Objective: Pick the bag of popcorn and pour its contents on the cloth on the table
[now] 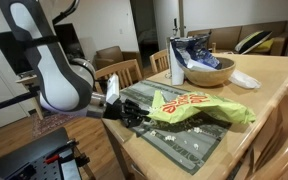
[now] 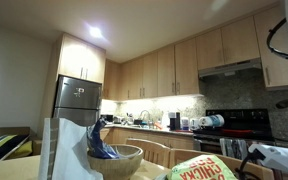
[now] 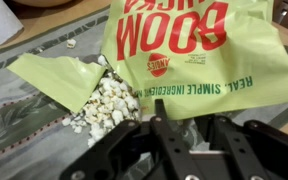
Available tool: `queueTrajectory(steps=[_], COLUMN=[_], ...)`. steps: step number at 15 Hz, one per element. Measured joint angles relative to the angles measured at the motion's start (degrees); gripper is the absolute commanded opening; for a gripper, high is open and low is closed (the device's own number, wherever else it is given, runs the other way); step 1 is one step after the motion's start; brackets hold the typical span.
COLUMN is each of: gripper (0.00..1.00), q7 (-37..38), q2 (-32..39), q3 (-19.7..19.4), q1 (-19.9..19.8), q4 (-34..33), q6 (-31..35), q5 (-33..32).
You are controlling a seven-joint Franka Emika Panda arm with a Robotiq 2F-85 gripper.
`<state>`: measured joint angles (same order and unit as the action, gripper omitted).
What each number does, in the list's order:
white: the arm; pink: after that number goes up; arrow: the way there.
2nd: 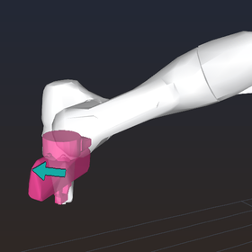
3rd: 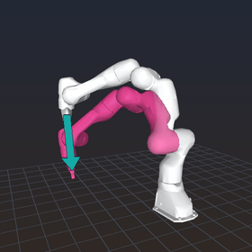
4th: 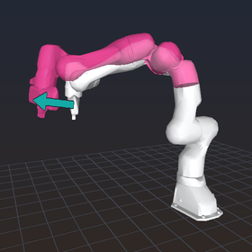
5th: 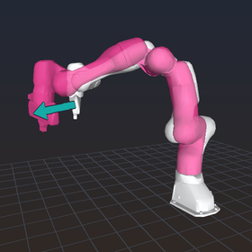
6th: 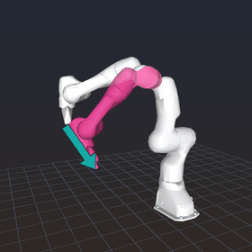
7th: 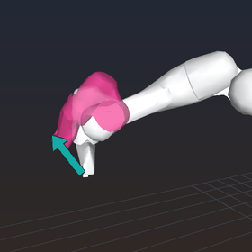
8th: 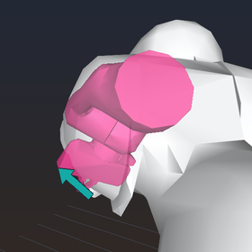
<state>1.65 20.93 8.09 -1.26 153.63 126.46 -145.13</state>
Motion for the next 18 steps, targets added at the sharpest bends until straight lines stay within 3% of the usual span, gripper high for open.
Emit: queueTrajectory(steps=[1,3,12,18], gripper=[0.0,0.0,0.0,0.0], q7=[2.0,5.5,21.0,28.5], q2=[-0.1,-0.5,-7.2,-8.6], q3=[-0.3,-0.4,8.2,7.7], q1=[-0.3,-0.9,1.0,1.2], q4=[-0.2,-0.6,-3.7,-3.9], q6=[1.2,3.9,19.9,20.5], q5=[-1.8,-4.4,-4.2,-4.1])
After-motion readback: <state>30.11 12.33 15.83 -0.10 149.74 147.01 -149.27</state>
